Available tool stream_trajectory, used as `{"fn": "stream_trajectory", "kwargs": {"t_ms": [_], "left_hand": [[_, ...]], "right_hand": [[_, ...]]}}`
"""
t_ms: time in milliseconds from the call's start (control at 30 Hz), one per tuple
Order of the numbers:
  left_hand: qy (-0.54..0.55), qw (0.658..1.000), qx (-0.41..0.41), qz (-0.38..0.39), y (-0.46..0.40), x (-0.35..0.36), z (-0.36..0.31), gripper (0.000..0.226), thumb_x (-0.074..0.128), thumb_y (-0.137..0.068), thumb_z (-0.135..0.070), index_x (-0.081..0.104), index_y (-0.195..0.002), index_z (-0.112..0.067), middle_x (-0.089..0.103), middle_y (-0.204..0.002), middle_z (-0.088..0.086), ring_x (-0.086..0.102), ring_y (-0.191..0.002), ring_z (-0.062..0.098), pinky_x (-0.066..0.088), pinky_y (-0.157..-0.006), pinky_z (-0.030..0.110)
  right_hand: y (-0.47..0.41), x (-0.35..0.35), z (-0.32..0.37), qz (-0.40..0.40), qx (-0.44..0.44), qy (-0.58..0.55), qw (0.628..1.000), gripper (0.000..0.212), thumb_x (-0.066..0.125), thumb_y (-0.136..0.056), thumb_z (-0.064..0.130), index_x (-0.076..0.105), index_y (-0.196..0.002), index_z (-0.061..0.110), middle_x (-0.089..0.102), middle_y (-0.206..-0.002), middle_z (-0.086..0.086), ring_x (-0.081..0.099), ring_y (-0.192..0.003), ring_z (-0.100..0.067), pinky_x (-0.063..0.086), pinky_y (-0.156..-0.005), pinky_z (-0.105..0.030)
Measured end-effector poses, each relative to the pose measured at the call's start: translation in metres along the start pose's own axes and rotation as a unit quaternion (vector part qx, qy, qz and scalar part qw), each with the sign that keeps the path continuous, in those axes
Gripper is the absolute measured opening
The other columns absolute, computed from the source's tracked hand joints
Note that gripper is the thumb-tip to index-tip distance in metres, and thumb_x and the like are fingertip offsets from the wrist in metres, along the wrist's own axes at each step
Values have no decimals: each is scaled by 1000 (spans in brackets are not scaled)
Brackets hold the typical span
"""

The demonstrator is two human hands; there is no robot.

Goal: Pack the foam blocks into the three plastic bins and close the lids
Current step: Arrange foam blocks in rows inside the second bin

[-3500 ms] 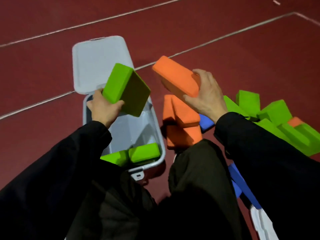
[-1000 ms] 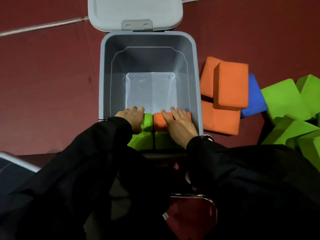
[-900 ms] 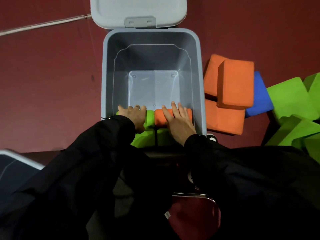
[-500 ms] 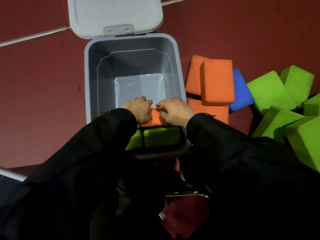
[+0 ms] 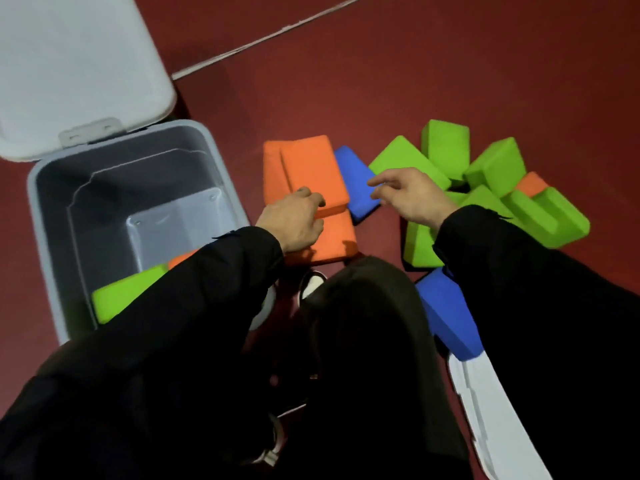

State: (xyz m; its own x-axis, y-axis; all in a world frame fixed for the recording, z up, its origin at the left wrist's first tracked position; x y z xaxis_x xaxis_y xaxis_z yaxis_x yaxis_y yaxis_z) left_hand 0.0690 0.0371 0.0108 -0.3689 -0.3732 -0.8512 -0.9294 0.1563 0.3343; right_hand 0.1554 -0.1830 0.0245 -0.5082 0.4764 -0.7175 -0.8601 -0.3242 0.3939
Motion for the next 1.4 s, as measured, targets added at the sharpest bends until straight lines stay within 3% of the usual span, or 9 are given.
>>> {"fn": "stream_trajectory", "kwargs": {"t_ms": [267, 433, 533, 733, 933, 1000, 1133, 1267, 1400], "left_hand": [[-24, 993, 109, 30, -41, 24, -131, 46, 51, -89, -36, 58, -130, -16, 60, -123, 13, 60, -114, 34, 49, -96, 43], [-47, 987, 141, 63, -62, 45, -194, 48, 53, -88, -38, 57, -131, -17, 57, -126, 14, 59, -114, 34, 49, -96, 43], [-46, 982, 167, 81, -65, 64, -211, 44, 56, -90, -35, 57, -130, -15, 57, -126, 14, 61, -113, 32, 49, -95, 42], [-92, 966, 194, 145, -63, 89, -191, 43, 61, -91, -29, 57, -132, -16, 59, -120, 12, 66, -99, 25, 49, -93, 35], [-78, 970, 186, 138, -66, 82, -190, 44, 60, -92, -27, 57, -133, -15, 58, -121, 10, 67, -95, 22, 49, -92, 35], [-73, 971, 185, 134, -68, 82, -192, 43, 58, -93, -29, 55, -134, -17, 56, -122, 8, 66, -94, 20, 49, -92, 36], [-72, 971, 180, 137, -68, 81, -193, 43, 56, -95, -31, 53, -135, -19, 53, -124, 4, 65, -92, 17, 48, -92, 34], [-74, 971, 176, 144, -67, 80, -191, 43, 56, -95, -31, 53, -136, -18, 53, -126, 5, 64, -97, 18, 47, -92, 33], [-72, 973, 173, 135, -70, 82, -189, 50, 56, -92, -36, 52, -138, -16, 51, -128, 9, 60, -110, 25, 47, -98, 39]], "right_hand": [[81, 6, -130, -94, 90, -147, 981, 20, 53, -82, 35, 70, -92, 34, 77, -88, 1, 72, -84, -22, 57, -85, -47], [117, -6, -197, -185, 180, -154, 954, 26, 60, -93, 19, 72, -115, 16, 75, -110, -7, 69, -104, -28, 53, -93, -40], [125, -11, -243, -255, 279, -213, 901, 47, 65, -93, 20, 57, -137, 7, 67, -111, -11, 65, -108, -31, 47, -90, -37], [111, 6, -326, -325, 442, -328, 769, 85, 69, -94, 35, 25, -153, -8, 39, -155, -28, 39, -143, -38, 29, -111, -36], [82, 30, -352, -363, 431, -454, 690, 64, 69, -95, 36, 50, -137, -9, 58, -140, -21, 55, -131, -34, 41, -102, -36], [72, 38, -361, -368, 438, -469, 673, 71, 72, -91, 39, 47, -137, -8, 56, -141, -22, 55, -130, -35, 43, -104, -41], [57, 62, -393, -373, 445, -546, 605, 100, 78, -54, 51, 47, -134, -1, 60, -133, -20, 61, -117, -36, 51, -99, -54], [74, 50, -349, -378, 412, -608, 564, 68, 88, -75, 34, 52, -124, 4, 61, -97, -11, 61, -80, -25, 53, -68, -39], [87, 46, -318, -375, 349, -686, 517, 58, 87, -80, 28, 51, -123, 11, 58, -101, -5, 57, -85, -18, 52, -65, -29]]}}
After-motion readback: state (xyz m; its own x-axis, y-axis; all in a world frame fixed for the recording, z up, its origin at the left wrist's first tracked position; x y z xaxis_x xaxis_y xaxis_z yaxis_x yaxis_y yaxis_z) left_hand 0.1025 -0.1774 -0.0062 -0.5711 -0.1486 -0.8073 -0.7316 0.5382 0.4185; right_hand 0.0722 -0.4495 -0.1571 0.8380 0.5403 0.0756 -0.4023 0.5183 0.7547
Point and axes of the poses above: each hand's wrist, its own y-axis away from the middle knuckle, its own x-axis out of the palm, z = x × y, the point moved 2 cm from there along -y, towards the middle knuckle
